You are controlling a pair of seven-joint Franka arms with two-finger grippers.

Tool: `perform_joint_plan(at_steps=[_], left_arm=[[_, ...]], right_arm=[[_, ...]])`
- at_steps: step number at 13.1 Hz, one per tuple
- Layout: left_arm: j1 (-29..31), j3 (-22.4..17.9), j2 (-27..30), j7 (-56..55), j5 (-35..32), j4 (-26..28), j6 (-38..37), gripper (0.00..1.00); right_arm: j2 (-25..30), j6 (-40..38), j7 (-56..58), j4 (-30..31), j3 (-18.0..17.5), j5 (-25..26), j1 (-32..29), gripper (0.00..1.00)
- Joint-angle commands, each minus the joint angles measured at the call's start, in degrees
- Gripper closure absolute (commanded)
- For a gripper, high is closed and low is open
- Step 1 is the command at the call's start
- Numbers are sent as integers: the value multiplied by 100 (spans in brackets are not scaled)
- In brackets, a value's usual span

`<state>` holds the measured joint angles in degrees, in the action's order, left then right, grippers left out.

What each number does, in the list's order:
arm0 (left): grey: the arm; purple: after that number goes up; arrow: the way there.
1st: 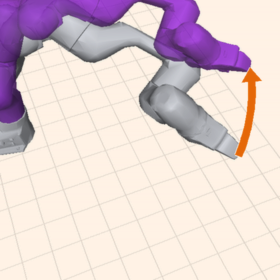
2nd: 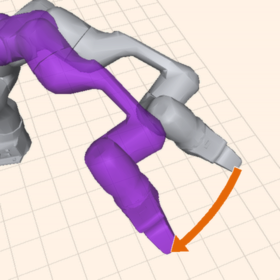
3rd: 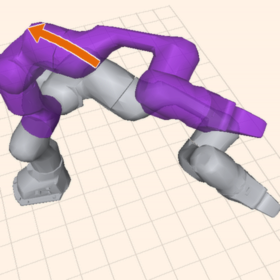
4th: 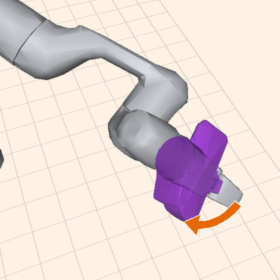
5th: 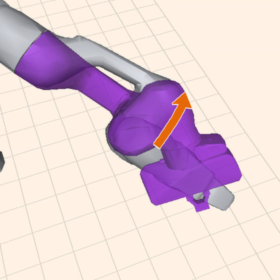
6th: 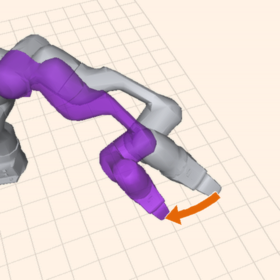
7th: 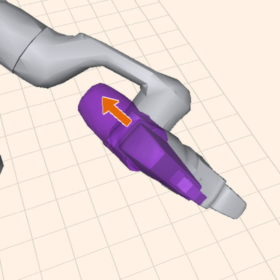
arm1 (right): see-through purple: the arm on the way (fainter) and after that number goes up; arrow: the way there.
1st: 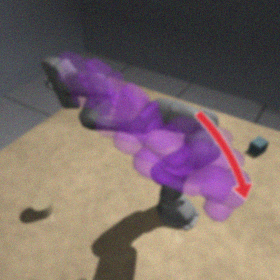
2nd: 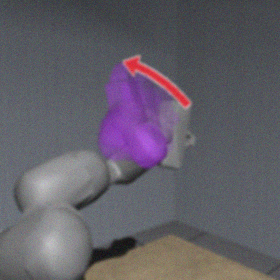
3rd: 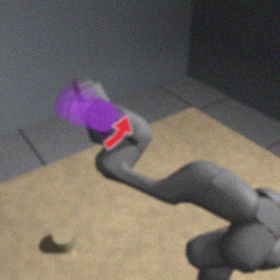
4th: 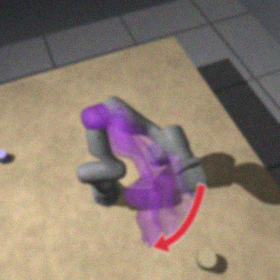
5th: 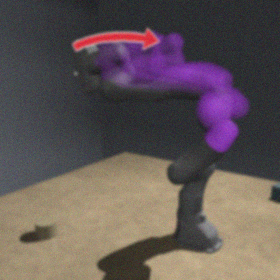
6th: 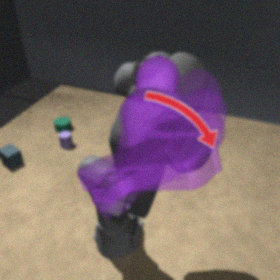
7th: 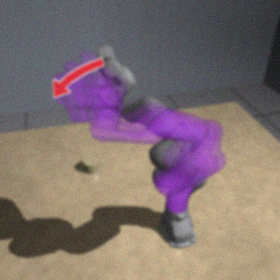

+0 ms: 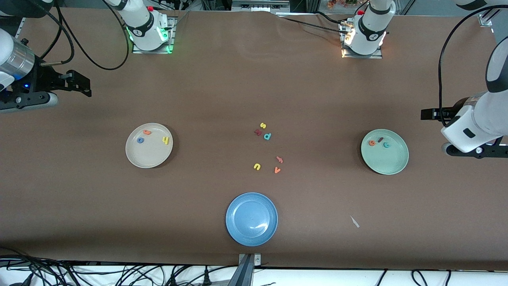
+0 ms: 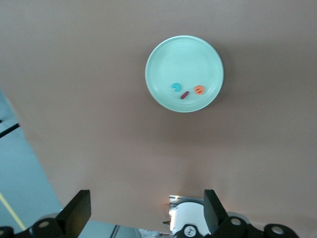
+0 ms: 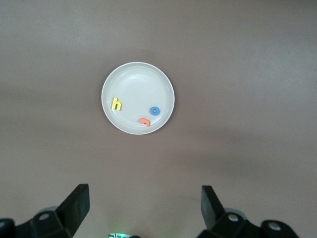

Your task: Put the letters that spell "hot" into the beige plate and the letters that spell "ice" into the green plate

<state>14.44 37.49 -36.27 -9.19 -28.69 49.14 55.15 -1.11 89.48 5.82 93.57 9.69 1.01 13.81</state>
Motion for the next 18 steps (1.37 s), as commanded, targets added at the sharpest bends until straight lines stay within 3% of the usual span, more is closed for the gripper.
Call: perform_joint_plan(at_steps=[1,4,5,7,9,11,13,18], left_arm=[[-571,-1413,119,234,1246,-379,301,0],[-1406,-3453,532,383,2812,-134,812,2],[-1487,-3598,673,392,2981,111,987,3],[-1549,-3608,1268,392,2966,1188,1714,4],[-1532,-3573,2155,401,2939,2717,2925,3],[-1470,-3433,2589,427,2922,3530,3632,4],[-1409,-3371,2608,637,2904,3568,3661,6],[-1408,-3388,2573,1024,2904,3392,3582,0]], right_arm=[[-29,17,95,-120,50,-4,-10,0],[-38,26,68,-129,77,127,-10,0],[-82,26,51,-137,77,127,-10,0],[-91,-26,68,-364,77,154,-10,0],[-117,-44,77,-454,85,136,-19,0],[-117,-114,77,-471,77,110,-10,0],[-117,-115,68,-471,77,110,-10,0],[-152,-88,68,-471,77,84,-10,0]])
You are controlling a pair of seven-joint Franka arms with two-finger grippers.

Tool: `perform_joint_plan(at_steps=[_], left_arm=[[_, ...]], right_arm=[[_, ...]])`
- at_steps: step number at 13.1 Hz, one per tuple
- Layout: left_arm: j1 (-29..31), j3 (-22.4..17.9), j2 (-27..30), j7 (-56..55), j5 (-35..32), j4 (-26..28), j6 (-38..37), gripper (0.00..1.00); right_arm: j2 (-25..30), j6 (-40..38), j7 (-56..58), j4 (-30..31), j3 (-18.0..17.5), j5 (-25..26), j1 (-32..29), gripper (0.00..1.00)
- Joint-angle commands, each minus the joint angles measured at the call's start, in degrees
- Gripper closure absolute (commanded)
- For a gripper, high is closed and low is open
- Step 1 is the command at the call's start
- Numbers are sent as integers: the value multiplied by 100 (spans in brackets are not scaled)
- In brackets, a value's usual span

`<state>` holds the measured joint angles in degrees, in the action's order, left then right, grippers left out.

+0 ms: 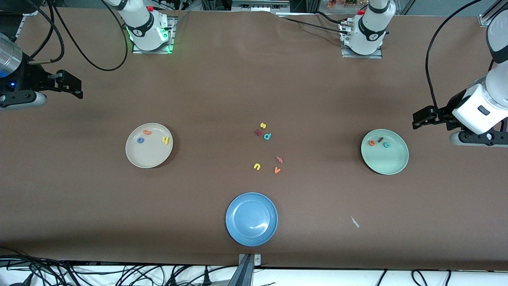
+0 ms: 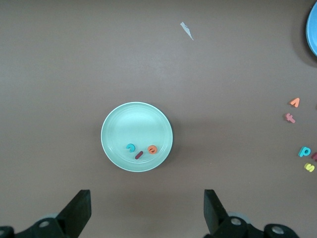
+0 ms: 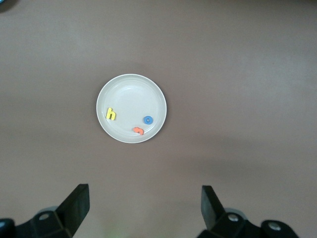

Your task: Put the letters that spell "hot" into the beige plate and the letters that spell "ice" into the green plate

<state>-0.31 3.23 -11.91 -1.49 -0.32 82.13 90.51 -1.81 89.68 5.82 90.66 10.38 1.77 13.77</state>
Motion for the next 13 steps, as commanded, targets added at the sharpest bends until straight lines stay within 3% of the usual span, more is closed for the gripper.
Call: perform_joint_plan(at_steps=[1,13], left_arm=[[66,46,136,263,67,75,-41,0],[83,20,136,413,278,-286,-315,0]], right_arm=[[-83,-74,86,-180,8,-28,-5,0],[-100,-38,-2,-171,-18,-89,3,0]])
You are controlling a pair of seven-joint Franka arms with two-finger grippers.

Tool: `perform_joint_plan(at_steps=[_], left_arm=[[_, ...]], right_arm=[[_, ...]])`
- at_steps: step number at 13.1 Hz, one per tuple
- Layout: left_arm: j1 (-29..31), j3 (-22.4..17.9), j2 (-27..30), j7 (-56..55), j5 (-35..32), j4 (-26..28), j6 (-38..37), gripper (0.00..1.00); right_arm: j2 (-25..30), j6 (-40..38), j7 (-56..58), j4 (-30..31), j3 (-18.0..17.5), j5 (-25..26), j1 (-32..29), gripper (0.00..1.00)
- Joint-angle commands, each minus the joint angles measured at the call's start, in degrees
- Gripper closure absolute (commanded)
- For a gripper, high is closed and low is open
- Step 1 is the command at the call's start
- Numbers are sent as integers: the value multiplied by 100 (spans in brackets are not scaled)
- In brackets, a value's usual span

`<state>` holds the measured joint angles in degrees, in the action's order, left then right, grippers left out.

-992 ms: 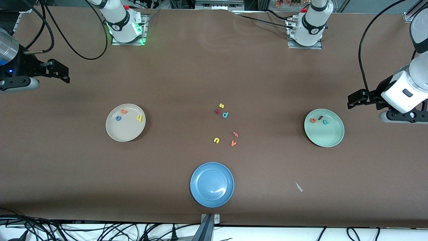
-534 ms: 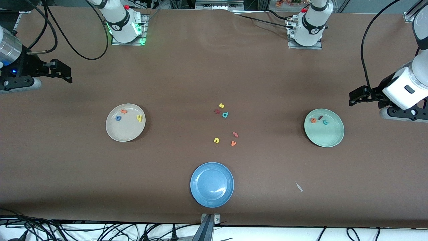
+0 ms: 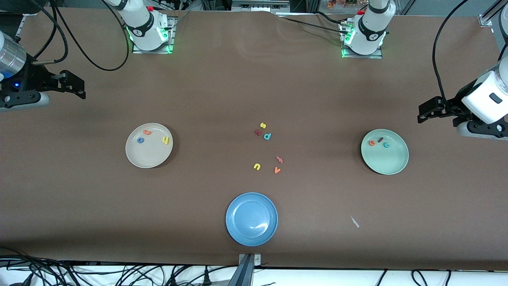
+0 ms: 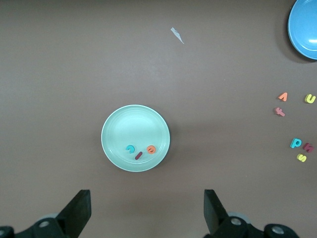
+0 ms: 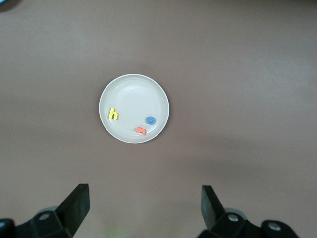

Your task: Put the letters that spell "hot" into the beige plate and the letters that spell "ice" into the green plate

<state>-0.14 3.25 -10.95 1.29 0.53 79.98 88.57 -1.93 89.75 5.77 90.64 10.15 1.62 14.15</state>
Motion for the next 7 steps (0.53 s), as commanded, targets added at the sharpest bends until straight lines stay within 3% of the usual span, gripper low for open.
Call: perform_joint_plan(at_steps=[1,4,7], left_arm=[[66,27,31,135,193,-71,-120,0],[57,36,40,135,201,-79,-120,0],[31,62,49,126,201,-80,-138,0]], right_arm=[[-89,-45,3,-170,5,-75,-26,0],[-89,-28,-6,-170,22,-408,-43,0],[-89,-45,3,-161,84,-417,-44,0]])
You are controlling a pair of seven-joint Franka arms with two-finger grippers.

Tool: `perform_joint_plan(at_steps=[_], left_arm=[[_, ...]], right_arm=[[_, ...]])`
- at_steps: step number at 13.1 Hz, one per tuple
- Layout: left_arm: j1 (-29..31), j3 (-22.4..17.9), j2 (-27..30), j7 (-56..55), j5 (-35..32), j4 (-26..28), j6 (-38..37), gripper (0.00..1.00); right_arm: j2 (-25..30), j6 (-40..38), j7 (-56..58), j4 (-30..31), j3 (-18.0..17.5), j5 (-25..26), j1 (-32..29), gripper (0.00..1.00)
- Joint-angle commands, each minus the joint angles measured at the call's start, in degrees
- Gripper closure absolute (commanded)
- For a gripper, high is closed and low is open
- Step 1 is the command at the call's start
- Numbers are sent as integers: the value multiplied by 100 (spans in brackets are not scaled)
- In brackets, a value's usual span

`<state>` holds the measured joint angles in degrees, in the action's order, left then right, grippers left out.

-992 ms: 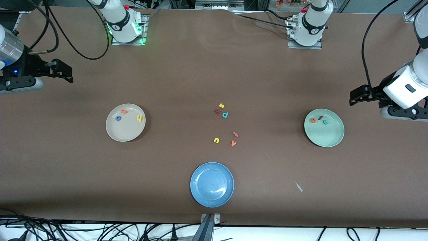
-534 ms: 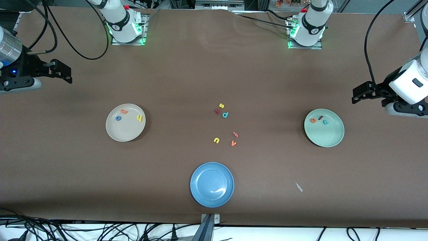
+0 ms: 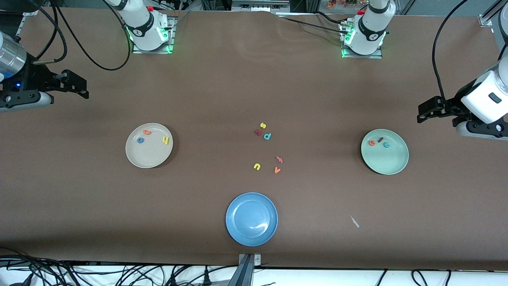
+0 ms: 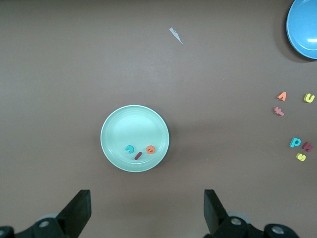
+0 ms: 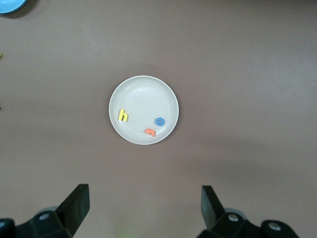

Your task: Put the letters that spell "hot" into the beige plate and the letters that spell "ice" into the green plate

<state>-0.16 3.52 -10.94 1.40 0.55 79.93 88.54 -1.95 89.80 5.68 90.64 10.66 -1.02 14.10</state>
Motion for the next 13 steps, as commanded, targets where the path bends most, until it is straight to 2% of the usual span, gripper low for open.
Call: perform_joint_plan(at_steps=[1,13], left_arm=[[33,35,49,115,200,-74,-135,0],[60,9,31,124,191,-74,-205,0]], right_arm=[[-87,-59,3,-152,33,-144,-39,0],[-87,-129,29,-126,59,-109,-39,0]])
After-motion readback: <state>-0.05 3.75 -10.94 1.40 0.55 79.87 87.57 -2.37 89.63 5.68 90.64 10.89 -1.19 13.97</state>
